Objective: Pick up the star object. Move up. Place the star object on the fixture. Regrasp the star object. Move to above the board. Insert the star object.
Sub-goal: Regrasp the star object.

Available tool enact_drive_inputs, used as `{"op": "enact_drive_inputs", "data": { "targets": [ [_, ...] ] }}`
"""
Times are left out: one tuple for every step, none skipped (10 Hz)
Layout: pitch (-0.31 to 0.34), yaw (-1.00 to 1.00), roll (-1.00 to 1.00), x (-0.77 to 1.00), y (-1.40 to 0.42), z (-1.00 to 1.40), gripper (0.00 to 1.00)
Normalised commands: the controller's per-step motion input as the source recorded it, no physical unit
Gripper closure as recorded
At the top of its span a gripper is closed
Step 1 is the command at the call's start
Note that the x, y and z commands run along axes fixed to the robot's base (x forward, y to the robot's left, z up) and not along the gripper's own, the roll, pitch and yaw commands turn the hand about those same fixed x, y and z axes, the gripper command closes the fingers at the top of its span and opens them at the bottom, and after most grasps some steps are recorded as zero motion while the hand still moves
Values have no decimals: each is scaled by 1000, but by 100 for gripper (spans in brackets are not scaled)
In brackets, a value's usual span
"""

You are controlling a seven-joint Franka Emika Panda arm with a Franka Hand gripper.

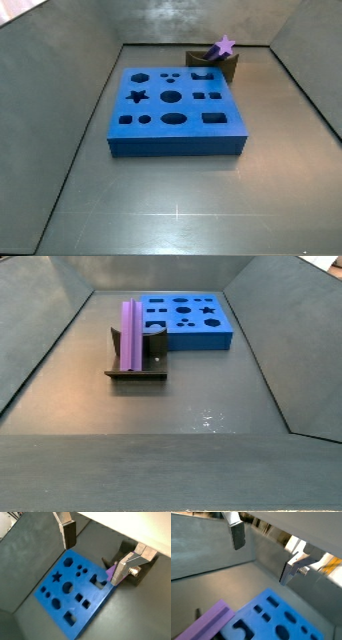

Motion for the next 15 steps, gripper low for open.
{"op": "enact_drive_inputs", "data": {
  "targets": [
    [32,18,1000,-42,-34,31,0],
    [28,18,1000,-35,-42,18,0],
    [24,18,1000,-30,-38,10,0],
    [19,19,1000,-22,-26,11,0],
    [15,20,1000,-15,-21,12,0],
    [12,22,1000,-7,-20,11,0],
    [11,23,1000,-5,-17,10,0],
    [13,24,1000,-4,-16,11,0],
    [18,26,1000,-2,-19,8,0],
    [22,27,1000,3,-18,8,0],
    [33,30,1000,25,-21,0,0],
    [39,33,1000,32,-22,-2,0],
    [53,38,1000,48,-25,-3,0],
    [73,44,1000,65,-30,-5,0],
    [91,52,1000,77,-35,-6,0]
  ]
}}
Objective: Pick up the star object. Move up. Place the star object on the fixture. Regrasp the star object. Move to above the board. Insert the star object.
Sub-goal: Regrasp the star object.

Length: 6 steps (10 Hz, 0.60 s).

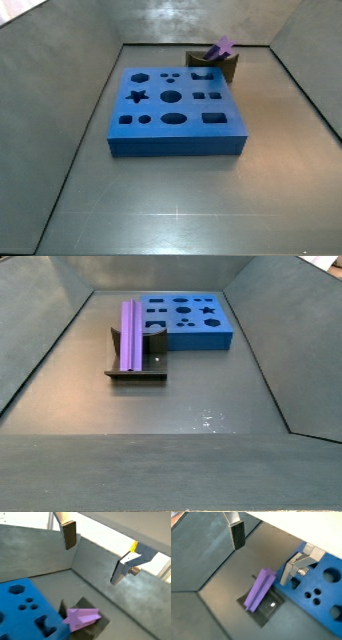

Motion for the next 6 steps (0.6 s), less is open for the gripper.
{"op": "enact_drive_inputs", "data": {
  "targets": [
    [105,60,1000,82,-37,-5,0],
    [132,79,1000,89,-41,-2,0],
    [166,108,1000,95,-43,-9,0],
    [194,146,1000,100,-47,-5,0],
    [196,162,903,102,-49,-7,0],
    [170,189,650,104,-50,-10,0]
  ]
}}
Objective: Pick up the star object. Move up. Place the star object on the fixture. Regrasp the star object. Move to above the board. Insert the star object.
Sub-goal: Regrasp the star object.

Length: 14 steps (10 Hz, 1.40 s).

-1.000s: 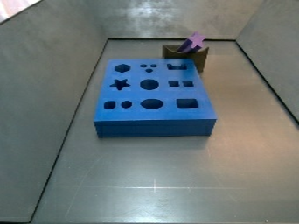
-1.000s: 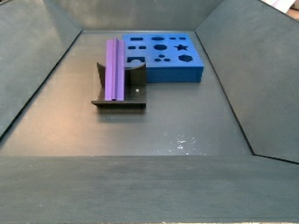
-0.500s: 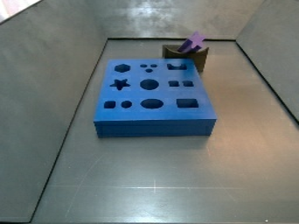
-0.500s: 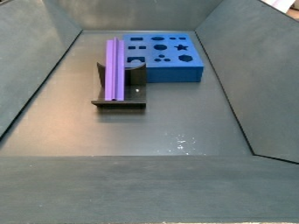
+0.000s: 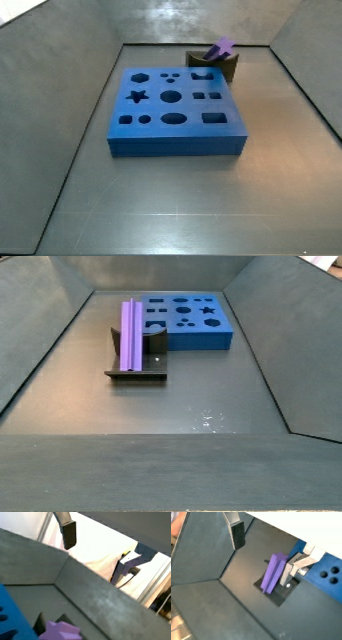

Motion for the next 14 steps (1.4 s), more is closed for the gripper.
{"op": "enact_drive_inputs", "data": {
  "targets": [
    [144,204,460,102,-52,-9,0],
    [104,217,256,97,-36,0,0],
    [66,217,187,85,-32,-2,0],
    [24,206,159,75,-41,-7,0],
    [54,293,221,31,48,-1000,0],
    [38,263,215,37,47,-1000,0],
    [-6,232,201,51,41,-1000,0],
    [-45,199,170,62,34,-1000,0],
    [-88,158,132,78,30,-1000,0],
    [-114,122,110,88,28,-1000,0],
    [-126,85,92,97,26,-1000,0],
    [-129,38,82,111,22,-1000,0],
    [-119,10,83,123,15,-1000,0],
    [-108,-10,83,118,11,-912,0]
  ]
}}
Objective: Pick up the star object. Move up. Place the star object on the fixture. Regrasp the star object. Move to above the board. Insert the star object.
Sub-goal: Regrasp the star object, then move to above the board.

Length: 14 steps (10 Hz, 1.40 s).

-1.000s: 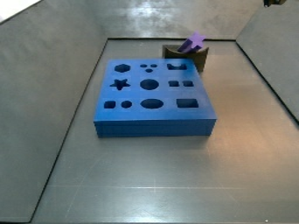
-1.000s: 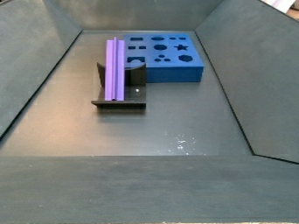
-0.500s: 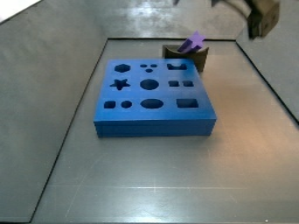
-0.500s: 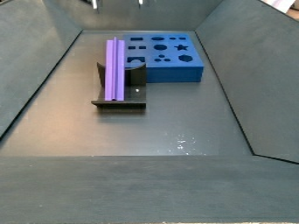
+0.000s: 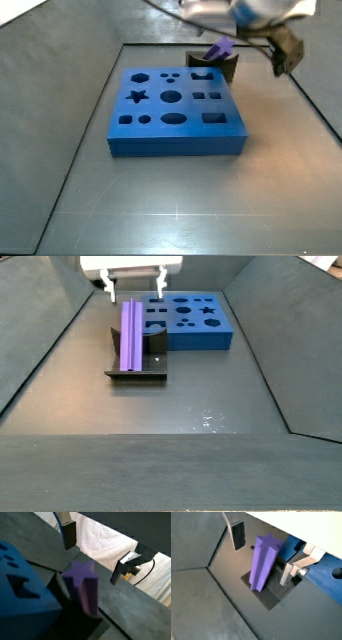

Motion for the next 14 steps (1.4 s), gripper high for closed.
{"op": "enact_drive_inputs", "data": {
  "targets": [
    [-75,-35,80,100,4,-687,0],
    [-45,-46,77,90,-1,-465,0],
    [-24,-45,78,82,-2,-306,0],
    [-10,-41,75,81,-5,-203,0],
    [0,0,0,0,0,0,100],
    [-73,-168,174,-170,233,1000,100],
    [-87,-168,146,-170,228,1000,100],
    [-98,-164,112,-173,221,1000,100],
    [-76,-161,51,-167,203,1000,100],
    [-59,-162,31,-159,196,1000,100],
    [-36,-154,11,-153,188,1000,100],
    [-3,-141,-10,-152,176,1000,100],
    [21,-125,-25,-149,165,1000,100],
    [46,-107,-39,-148,152,1000,100]
  ]
}}
